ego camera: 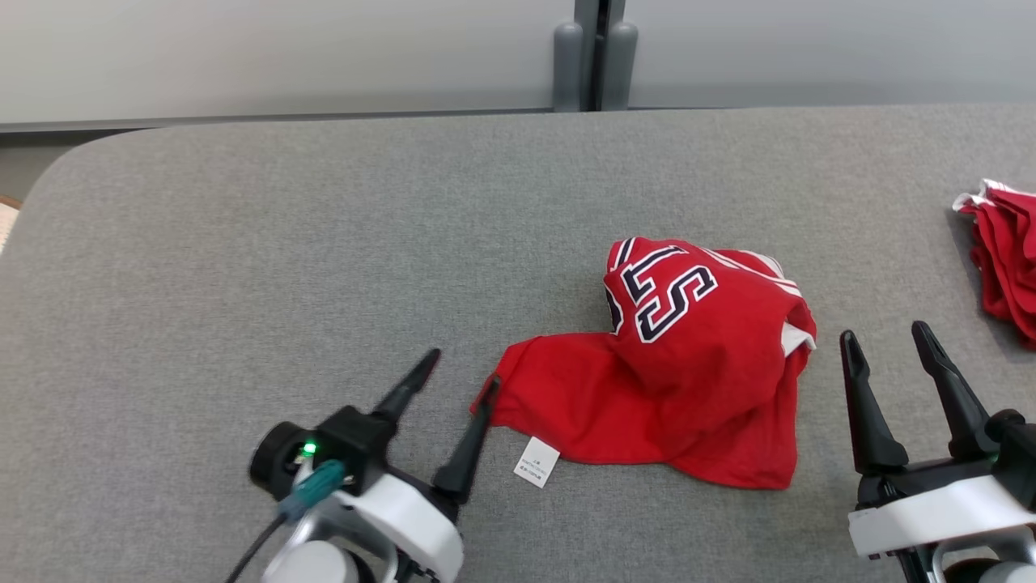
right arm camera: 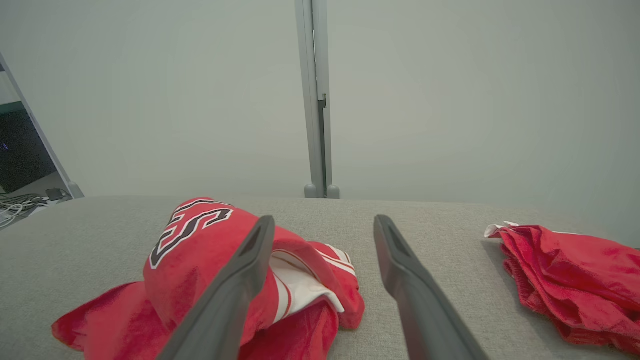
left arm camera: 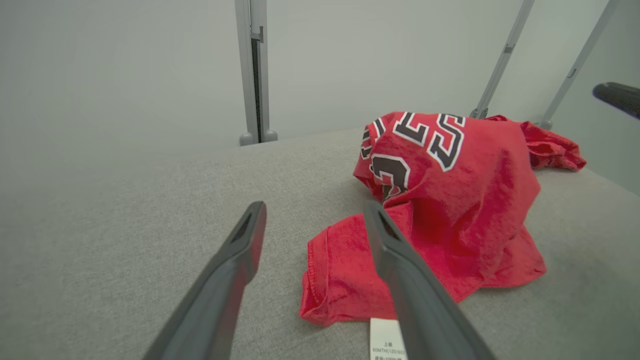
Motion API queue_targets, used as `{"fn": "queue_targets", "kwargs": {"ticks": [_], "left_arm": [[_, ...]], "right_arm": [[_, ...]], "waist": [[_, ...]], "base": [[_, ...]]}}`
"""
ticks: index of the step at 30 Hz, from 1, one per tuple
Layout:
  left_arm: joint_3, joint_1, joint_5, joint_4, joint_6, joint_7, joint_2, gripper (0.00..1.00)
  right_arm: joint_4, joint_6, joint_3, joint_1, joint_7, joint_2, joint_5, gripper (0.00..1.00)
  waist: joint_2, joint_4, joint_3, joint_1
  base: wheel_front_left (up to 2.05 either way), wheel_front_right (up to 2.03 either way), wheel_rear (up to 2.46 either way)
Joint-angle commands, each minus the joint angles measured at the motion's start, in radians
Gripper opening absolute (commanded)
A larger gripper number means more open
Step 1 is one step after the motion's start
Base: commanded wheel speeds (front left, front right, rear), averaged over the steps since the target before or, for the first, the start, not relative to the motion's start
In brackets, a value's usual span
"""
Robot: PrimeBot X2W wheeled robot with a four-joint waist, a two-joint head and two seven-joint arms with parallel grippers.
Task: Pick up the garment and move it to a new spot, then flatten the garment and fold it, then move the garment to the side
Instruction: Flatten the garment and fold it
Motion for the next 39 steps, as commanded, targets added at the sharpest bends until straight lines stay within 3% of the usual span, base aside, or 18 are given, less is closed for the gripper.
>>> {"fn": "queue_targets", "kwargs": {"ticks": [1,8,9,10,18,29,34,35,36,39], "left_arm": [[-0.012,-0.021,0.003,0.023,-0.014,0.009,-0.005,1.00],[-0.058,-0.109,-0.029,0.245,-0.061,0.059,-0.043,1.00],[-0.057,-0.121,-0.037,0.270,-0.066,0.057,-0.047,0.55],[-0.053,-0.128,-0.047,0.294,-0.068,0.056,-0.051,0.00],[0.010,-0.123,-0.091,0.312,-0.056,-0.016,-0.020,0.00],[0.132,0.070,-0.159,0.078,0.073,-0.012,0.053,0.00],[0.160,0.116,-0.185,0.043,0.103,0.002,0.064,0.00],[0.162,0.116,-0.185,0.045,0.105,0.000,0.065,0.24],[0.161,0.116,-0.187,0.049,0.105,0.001,0.063,1.00],[0.173,0.099,-0.199,0.039,0.103,-0.036,0.043,1.00]], "right_arm": [[-0.002,0.000,0.005,-0.015,0.001,0.001,0.003,1.00],[0.014,0.000,0.009,-0.039,-0.012,0.011,0.011,1.00],[0.016,0.000,0.007,-0.042,-0.014,0.012,0.011,1.00],[0.018,0.000,0.005,-0.043,-0.018,0.013,0.011,1.00],[0.037,0.000,-0.026,-0.047,-0.035,0.025,0.017,1.00],[0.064,0.000,-0.079,-0.037,-0.043,0.041,0.021,1.00],[0.061,0.000,-0.089,-0.042,-0.032,0.049,0.014,1.00],[0.058,0.000,-0.089,-0.043,-0.030,0.050,0.012,1.00],[0.054,0.000,-0.087,-0.046,-0.028,0.051,0.009,1.00],[0.043,0.000,-0.083,-0.051,-0.022,0.049,0.001,1.00]], "waist": [[0.0000,-0.013,0.017,0.0000],[0.0000,-0.053,0.067,0.0000],[0.0000,-0.057,0.071,0.0000],[0.0000,-0.060,0.074,0.0000],[0.0000,-0.063,0.096,0.0000],[0.0000,-0.025,0.100,0.0000],[0.0000,-0.016,0.100,0.0000],[0.0000,-0.015,0.100,0.0000],[0.0000,-0.014,0.100,0.0000],[0.0000,-0.013,0.095,0.0000]], "base": [[0.00,0.00,0.00],[0.00,0.00,0.00],[0.00,0.00,0.00],[0.00,0.00,0.00],[0.00,0.00,0.00],[0.00,0.00,0.00],[0.00,0.00,0.00],[0.00,0.00,0.00],[0.00,0.00,0.00],[0.00,0.00,0.00]]}}
